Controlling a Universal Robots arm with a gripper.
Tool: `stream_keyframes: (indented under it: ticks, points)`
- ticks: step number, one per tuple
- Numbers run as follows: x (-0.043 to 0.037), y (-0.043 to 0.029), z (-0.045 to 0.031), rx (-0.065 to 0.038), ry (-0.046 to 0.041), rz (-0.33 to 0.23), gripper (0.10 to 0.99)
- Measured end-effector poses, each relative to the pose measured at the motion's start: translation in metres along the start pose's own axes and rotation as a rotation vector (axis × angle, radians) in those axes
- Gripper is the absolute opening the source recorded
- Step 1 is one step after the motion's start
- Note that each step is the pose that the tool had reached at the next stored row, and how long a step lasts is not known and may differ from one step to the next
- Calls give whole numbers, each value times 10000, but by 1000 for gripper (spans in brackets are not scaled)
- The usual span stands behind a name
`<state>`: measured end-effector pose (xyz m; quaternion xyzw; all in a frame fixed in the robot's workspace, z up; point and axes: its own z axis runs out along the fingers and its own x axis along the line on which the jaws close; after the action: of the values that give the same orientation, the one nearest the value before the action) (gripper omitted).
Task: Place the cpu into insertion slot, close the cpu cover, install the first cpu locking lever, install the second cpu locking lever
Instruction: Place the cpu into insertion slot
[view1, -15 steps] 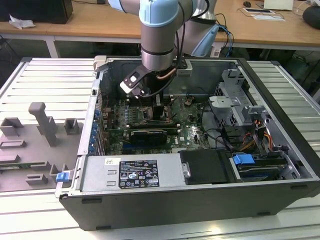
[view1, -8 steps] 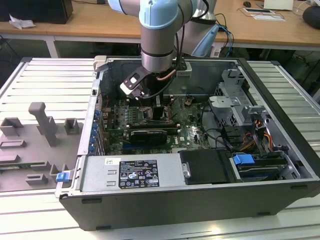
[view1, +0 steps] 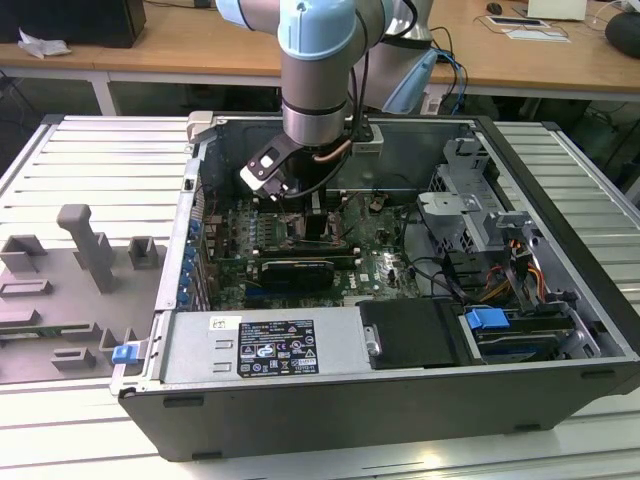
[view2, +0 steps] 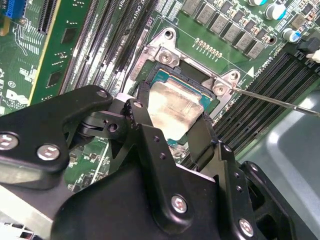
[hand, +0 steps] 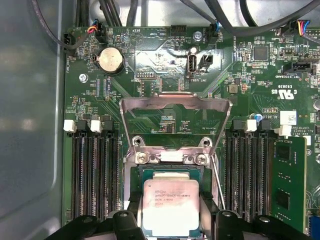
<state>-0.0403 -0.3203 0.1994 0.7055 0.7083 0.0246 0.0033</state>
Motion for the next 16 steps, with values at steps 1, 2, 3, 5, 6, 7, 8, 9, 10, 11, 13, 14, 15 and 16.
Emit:
stream_keyframes:
  ticks: [1, 2, 3, 5, 6, 7, 8, 9, 10, 11, 13, 14, 15, 16]
  points:
    - [0, 0, 1, 0, 0, 0, 616]
    - [0, 0, 2, 0, -1, 0, 616]
    - [0, 0, 3, 0, 0, 0, 616]
    - [0, 0, 4, 0, 0, 0, 616]
    - [0, 0, 5, 0, -1, 0, 600]
    - [0, 0, 4, 0, -2, 0, 600]
    - [0, 0, 3, -1, 1, 0, 533]
    - [0, 0, 3, -1, 1, 2, 533]
    - [0, 0, 3, -1, 1, 16, 533]
    - [0, 0, 3, -2, -1, 63, 533]
    - [0, 1, 2, -5, -7, 160, 533]
    - [0, 1, 3, -6, -4, 184, 533]
    - [0, 1, 3, -6, -9, 215, 545]
    - [0, 1, 3, -7, -9, 231, 608]
